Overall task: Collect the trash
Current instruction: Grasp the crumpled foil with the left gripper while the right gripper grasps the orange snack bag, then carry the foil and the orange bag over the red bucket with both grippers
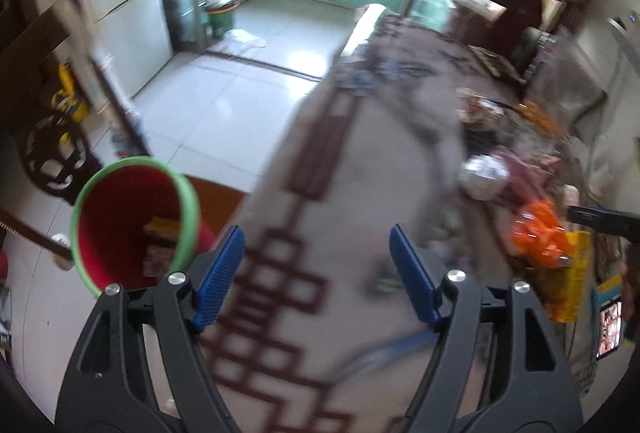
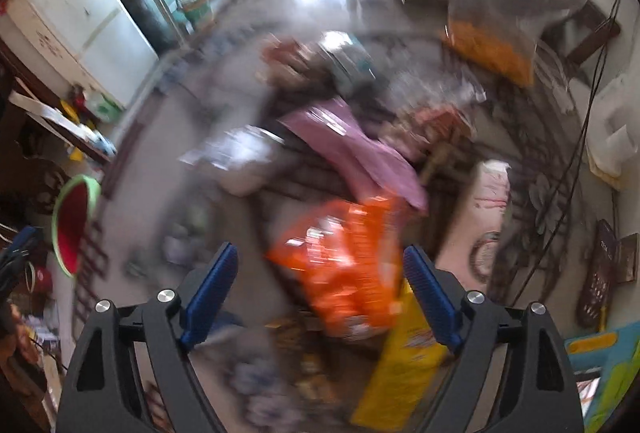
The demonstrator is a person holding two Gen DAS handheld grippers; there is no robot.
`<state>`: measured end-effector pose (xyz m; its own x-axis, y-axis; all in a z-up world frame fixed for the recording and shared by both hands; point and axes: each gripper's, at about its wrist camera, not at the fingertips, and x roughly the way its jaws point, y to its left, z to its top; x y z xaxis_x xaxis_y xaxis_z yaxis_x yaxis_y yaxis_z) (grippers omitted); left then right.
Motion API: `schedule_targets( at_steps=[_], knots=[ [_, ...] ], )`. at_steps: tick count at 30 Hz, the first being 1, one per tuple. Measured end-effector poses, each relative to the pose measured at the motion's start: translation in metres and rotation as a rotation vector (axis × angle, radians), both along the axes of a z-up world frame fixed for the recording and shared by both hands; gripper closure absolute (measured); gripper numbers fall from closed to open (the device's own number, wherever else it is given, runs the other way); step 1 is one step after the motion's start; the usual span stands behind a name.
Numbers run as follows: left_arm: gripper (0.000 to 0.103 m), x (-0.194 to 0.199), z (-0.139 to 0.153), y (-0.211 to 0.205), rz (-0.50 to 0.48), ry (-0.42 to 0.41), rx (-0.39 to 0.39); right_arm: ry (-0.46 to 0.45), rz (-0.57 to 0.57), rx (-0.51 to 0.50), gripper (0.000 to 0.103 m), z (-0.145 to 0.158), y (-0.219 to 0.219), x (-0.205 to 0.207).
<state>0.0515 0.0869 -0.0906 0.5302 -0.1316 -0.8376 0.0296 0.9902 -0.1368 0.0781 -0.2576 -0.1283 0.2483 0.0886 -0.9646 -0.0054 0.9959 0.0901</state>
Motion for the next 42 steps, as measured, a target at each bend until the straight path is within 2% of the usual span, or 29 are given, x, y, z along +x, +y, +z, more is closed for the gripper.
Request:
schedule_targets(
  at_steps=[6,8,14,16,17,18,22,24,29,31,38,40,42],
  knots=[
    [0.025,-0.004,0.011,-0.059,-0.056,-0.027,0.013,0.141,0.079,0.046,0.02,-0.037,-0.011,0.009],
    [0.024,-0.003,0.013,-0.074,-0.066,-0.035,0.022,0.181,0.091,0.055,0.015,-0.048,-0.012,0.01],
    [0.02,0.016,0.011,-0.112,-0.092,-0.031,0.033,0.256,0.132,0.093,0.012,-0.072,-0.014,0.021],
    [0.018,0.028,0.006,-0.126,-0.108,-0.029,0.041,0.256,0.14,0.125,0.018,-0.077,-0.015,0.022],
    [0.018,0.033,0.003,-0.133,-0.114,-0.026,0.044,0.254,0.147,0.155,0.034,-0.078,-0.015,0.022],
    [0.018,0.038,0.0,-0.138,-0.121,-0.023,0.042,0.25,0.15,0.185,0.053,-0.079,-0.016,0.024],
    [0.016,0.061,-0.017,-0.16,-0.149,0.005,0.024,0.159,0.137,0.242,0.059,-0.062,-0.026,0.016],
    [0.016,0.073,-0.029,-0.171,-0.153,0.031,0.015,0.096,0.087,0.294,0.059,-0.046,-0.038,0.009],
    [0.016,0.097,-0.056,-0.19,-0.141,0.085,-0.005,-0.107,0.002,0.31,0.059,0.003,-0.061,-0.022],
    [0.016,0.103,-0.064,-0.195,-0.133,0.105,-0.011,-0.144,-0.023,0.319,0.059,0.012,-0.065,-0.029],
    [0.018,0.114,-0.078,-0.207,-0.126,0.115,-0.028,-0.161,-0.099,0.369,0.058,0.009,-0.074,-0.03],
    [0.031,0.117,-0.083,-0.208,-0.128,0.136,-0.036,-0.15,-0.107,0.381,0.058,0.004,-0.075,-0.027],
    [0.037,0.119,-0.088,-0.209,-0.14,0.152,-0.052,-0.144,-0.114,0.389,0.058,0.001,-0.074,-0.026]
  ],
)
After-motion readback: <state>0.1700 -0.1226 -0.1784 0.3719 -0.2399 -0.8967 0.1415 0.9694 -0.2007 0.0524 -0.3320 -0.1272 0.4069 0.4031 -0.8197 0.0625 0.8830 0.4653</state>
